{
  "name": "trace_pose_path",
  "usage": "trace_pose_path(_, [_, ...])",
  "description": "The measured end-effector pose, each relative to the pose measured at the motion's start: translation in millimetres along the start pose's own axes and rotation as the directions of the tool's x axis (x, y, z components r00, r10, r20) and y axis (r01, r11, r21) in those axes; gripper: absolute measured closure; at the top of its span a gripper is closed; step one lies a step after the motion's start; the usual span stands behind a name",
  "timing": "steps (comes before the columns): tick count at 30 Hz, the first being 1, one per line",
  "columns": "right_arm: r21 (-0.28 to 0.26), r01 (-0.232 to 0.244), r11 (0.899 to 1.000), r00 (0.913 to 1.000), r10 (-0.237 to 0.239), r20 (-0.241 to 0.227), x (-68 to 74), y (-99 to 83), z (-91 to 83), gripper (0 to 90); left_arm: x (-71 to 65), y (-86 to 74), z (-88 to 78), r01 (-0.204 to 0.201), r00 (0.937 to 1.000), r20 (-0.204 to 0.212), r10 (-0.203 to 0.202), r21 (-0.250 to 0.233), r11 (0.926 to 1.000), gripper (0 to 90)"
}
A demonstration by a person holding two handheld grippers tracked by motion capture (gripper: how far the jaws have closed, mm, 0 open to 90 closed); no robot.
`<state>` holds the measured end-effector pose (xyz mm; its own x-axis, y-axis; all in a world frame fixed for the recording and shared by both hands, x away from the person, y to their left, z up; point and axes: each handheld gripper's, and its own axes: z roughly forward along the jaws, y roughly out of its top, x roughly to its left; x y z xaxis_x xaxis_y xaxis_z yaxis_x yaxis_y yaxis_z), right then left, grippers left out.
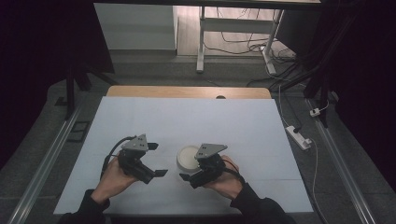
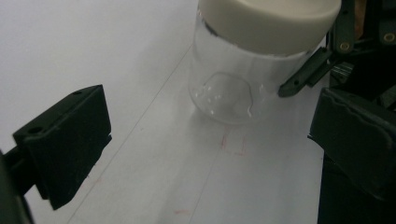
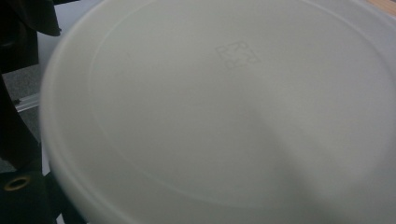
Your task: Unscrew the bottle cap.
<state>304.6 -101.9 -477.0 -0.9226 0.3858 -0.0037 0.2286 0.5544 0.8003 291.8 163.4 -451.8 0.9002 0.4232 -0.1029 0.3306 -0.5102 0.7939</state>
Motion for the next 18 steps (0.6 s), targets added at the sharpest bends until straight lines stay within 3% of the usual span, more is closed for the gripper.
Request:
trace_pose_path(6, [-0.001, 0.009, 1.0, 0.9998, -0.009, -0.017, 1.8, 0.4, 0.2, 6.7, -1.6, 12.6, 11.6, -0.049, 0.9974, 0.053, 0.049, 0.0, 0.9988, 0.0])
trace_pose_path(10, [-0.001, 0.016, 1.0, 0.9994, -0.016, -0.03, 3.3, 0.5, 1.1, 6.7, -2.9, 19.9, 17.9, -0.089, 0.9921, 0.089, 0.088, 0.002, 0.9961, 0.0])
trace_pose_path(13, [0.0, 0.026, 1.0, 0.9988, -0.026, -0.042, 5.1, 0.7, 1.6, 6.7, -2.3, 22.9, 20.5, -0.113, 0.9866, 0.119, 0.111, 0.005, 0.9936, 0.0])
trace_pose_path(18, [-0.006, 0.048, 0.999, 0.9959, -0.049, -0.076, 9.3, 1.8, 2.3, 6.7, -2.6, 28.3, 28.9, -0.157, 0.9672, 0.2, 0.156, -0.011, 0.9875, 0.0])
